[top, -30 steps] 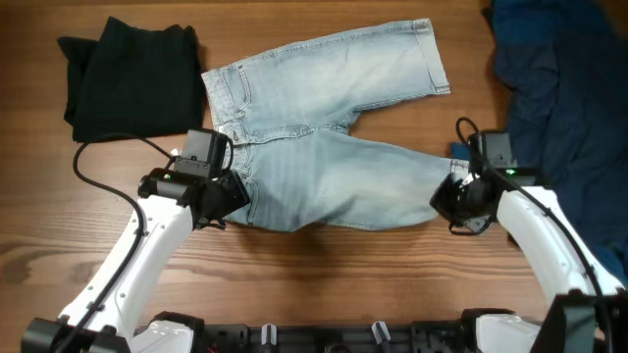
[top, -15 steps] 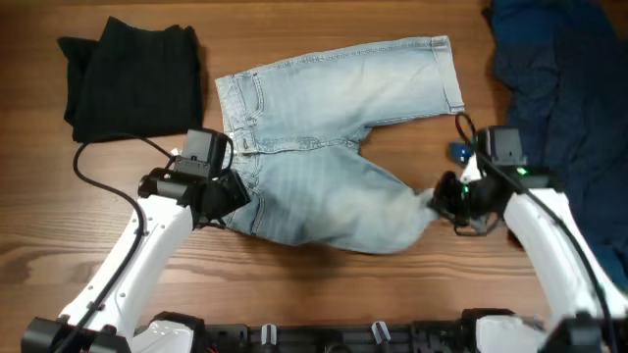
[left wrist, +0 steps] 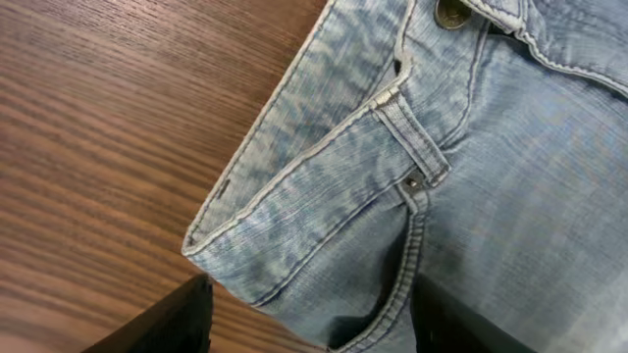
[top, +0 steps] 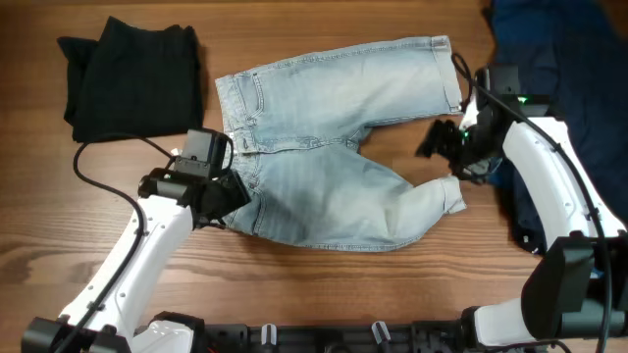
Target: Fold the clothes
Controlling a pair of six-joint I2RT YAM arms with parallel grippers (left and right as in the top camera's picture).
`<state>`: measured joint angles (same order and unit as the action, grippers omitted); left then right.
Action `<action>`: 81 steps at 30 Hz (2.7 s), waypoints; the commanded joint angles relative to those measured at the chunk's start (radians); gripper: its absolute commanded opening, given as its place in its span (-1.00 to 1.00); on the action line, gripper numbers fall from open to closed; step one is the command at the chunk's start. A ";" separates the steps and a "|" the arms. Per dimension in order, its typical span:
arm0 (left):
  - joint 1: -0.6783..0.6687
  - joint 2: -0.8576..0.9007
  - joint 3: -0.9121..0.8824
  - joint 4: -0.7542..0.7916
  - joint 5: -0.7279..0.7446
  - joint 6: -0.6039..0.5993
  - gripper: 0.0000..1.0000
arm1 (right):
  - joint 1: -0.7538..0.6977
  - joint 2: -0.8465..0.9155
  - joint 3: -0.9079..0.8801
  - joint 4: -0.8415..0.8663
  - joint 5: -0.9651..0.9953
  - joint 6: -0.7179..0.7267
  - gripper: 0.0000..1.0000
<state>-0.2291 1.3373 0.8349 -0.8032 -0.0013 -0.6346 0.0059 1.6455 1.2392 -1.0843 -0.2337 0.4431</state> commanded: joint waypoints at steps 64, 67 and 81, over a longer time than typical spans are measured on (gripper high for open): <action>0.001 -0.408 -0.010 -0.071 -0.210 -0.166 -0.92 | -0.009 -0.476 -0.269 0.416 -0.026 -0.082 -0.91; 0.001 -0.250 -0.010 0.038 -0.233 -0.166 -0.92 | 0.035 -0.227 -0.269 0.669 -0.049 -0.100 -0.91; 0.012 0.066 -0.010 0.558 -0.465 -0.159 -0.92 | 0.053 -0.010 -0.269 1.030 0.115 -0.051 -0.92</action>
<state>-0.2325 1.4006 0.8165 -0.2760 -0.3565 -0.7914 0.0586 1.6272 0.9596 -0.1055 -0.1654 0.3950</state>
